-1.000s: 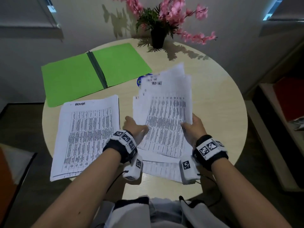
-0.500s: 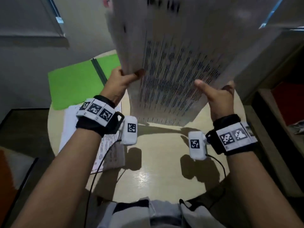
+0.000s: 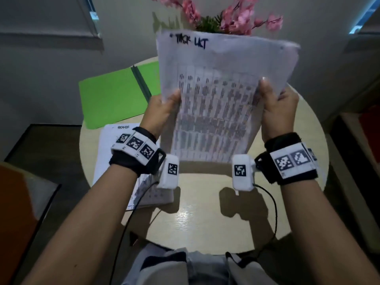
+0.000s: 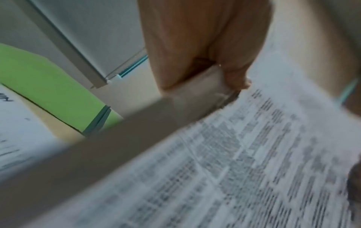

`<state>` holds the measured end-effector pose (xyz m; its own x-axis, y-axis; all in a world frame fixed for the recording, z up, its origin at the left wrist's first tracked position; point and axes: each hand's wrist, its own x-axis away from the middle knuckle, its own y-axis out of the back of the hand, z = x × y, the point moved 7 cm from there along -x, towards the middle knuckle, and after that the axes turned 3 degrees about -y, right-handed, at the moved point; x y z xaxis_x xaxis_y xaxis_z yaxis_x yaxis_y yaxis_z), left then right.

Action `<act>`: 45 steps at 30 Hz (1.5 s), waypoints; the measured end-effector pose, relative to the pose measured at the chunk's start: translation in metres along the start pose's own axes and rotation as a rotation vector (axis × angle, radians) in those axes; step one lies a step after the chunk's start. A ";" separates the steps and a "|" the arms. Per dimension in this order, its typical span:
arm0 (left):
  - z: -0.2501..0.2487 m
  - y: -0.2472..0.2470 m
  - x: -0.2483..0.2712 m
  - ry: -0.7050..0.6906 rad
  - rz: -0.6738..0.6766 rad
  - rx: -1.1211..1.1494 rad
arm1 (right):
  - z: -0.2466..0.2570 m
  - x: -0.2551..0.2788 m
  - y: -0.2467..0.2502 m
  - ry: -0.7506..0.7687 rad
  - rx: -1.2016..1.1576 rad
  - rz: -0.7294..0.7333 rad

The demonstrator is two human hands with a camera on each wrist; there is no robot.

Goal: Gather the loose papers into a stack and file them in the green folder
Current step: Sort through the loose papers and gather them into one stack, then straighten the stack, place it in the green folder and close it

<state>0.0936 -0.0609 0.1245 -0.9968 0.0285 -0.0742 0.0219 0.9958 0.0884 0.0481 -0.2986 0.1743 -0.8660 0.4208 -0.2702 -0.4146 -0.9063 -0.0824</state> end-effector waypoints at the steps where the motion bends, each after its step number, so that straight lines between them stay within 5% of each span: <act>1: -0.003 0.015 -0.004 0.001 -0.082 0.025 | -0.005 0.000 -0.015 -0.007 0.045 0.031; 6: 0.015 0.109 -0.015 0.121 -0.464 -0.155 | -0.079 0.038 -0.099 -0.217 0.476 0.313; 9: 0.061 0.162 -0.013 0.325 -0.443 -0.524 | -0.119 0.075 -0.135 -0.366 0.619 0.554; 14: 0.134 0.193 0.013 0.540 -0.271 -0.776 | -0.179 0.124 -0.154 -0.519 0.999 0.768; 17: 0.162 0.193 0.037 0.635 -0.254 -0.731 | -0.191 0.141 -0.155 -0.599 0.996 0.764; 24: 0.188 0.159 0.053 0.767 -0.231 -0.437 | -0.196 0.152 -0.145 -0.792 0.591 0.523; 26: 0.174 0.139 0.044 0.684 -0.131 -0.415 | -0.189 0.139 -0.129 -0.735 0.577 0.431; 29: 0.113 0.105 0.014 0.341 -0.108 -0.345 | -0.144 0.096 -0.098 -0.546 0.440 0.200; 33: -0.001 0.060 -0.010 -0.044 -0.144 0.020 | -0.043 0.033 -0.060 -0.122 0.344 0.035; 35: -0.033 0.046 -0.013 -0.166 -0.117 0.129 | -0.017 0.022 -0.041 -0.069 0.209 -0.002; 40: -0.027 0.015 0.006 -0.160 -0.036 0.250 | -0.023 0.036 -0.001 -0.189 0.084 -0.082; 45: 0.024 -0.009 0.019 -0.002 -0.005 0.039 | -0.055 0.051 0.001 -0.321 0.199 0.000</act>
<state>0.0765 -0.0676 0.0984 -0.9968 0.0241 -0.0767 0.0204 0.9986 0.0496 0.0191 -0.2806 0.1082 -0.8963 0.4409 0.0470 -0.4337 -0.8938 0.1137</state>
